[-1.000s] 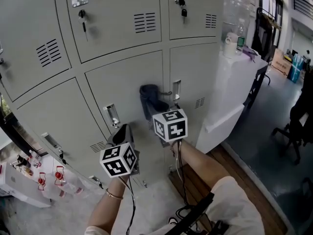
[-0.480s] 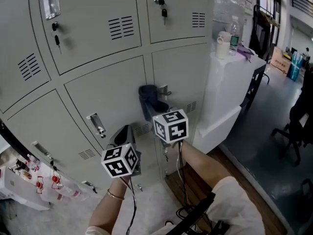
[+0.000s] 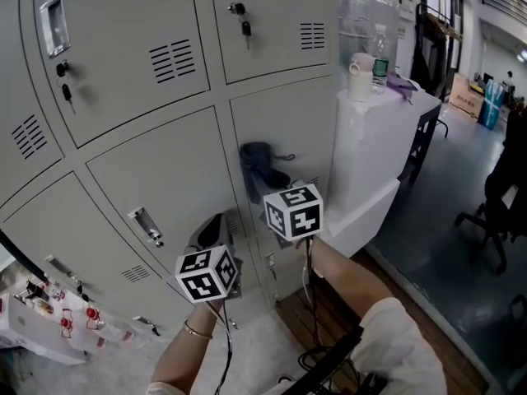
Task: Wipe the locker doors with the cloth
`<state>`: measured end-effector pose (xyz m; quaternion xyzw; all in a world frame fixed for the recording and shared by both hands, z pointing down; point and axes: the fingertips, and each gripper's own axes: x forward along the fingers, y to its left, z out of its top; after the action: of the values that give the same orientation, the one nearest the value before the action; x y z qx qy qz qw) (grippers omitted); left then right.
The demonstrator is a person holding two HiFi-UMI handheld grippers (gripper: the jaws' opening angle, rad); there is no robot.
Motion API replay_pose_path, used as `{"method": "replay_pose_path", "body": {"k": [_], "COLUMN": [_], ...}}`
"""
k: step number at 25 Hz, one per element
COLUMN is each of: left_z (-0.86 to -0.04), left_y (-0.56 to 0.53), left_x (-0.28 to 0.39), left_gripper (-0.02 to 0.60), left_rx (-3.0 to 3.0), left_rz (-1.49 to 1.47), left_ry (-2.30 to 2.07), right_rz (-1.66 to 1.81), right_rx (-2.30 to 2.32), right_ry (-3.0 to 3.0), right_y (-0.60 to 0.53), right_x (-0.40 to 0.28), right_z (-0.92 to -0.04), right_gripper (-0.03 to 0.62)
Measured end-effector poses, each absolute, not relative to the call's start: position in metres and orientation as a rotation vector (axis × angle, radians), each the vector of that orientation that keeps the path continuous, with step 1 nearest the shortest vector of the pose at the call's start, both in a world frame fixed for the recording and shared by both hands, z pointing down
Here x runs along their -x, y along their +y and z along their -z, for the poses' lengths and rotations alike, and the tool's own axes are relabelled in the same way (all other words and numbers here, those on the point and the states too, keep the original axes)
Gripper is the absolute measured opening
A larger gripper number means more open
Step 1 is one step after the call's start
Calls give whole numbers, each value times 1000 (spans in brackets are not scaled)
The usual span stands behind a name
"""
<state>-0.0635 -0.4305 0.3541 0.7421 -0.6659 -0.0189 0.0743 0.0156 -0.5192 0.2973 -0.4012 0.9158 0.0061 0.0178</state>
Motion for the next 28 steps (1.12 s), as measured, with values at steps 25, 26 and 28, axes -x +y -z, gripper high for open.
{"method": "replay_pose_path", "body": {"k": [25, 26, 28], "left_z": [-365, -365, -365], "left_y": [-469, -470, -471], "left_x": [-9, -11, -14], "left_gripper": [9, 9, 9], "left_rx": [-2320, -2323, -2330], "left_rz": [13, 15, 16], "left_ry": [-1884, -1879, -1869], "right_rz": [5, 8, 15], "right_rx": [1587, 1602, 1626], "right_ry": [2613, 2601, 2579], "right_y": [-606, -610, -617], "right_x": [-145, -150, -159], "right_z": [-295, -295, -296], "right_gripper": [49, 49, 49]}}
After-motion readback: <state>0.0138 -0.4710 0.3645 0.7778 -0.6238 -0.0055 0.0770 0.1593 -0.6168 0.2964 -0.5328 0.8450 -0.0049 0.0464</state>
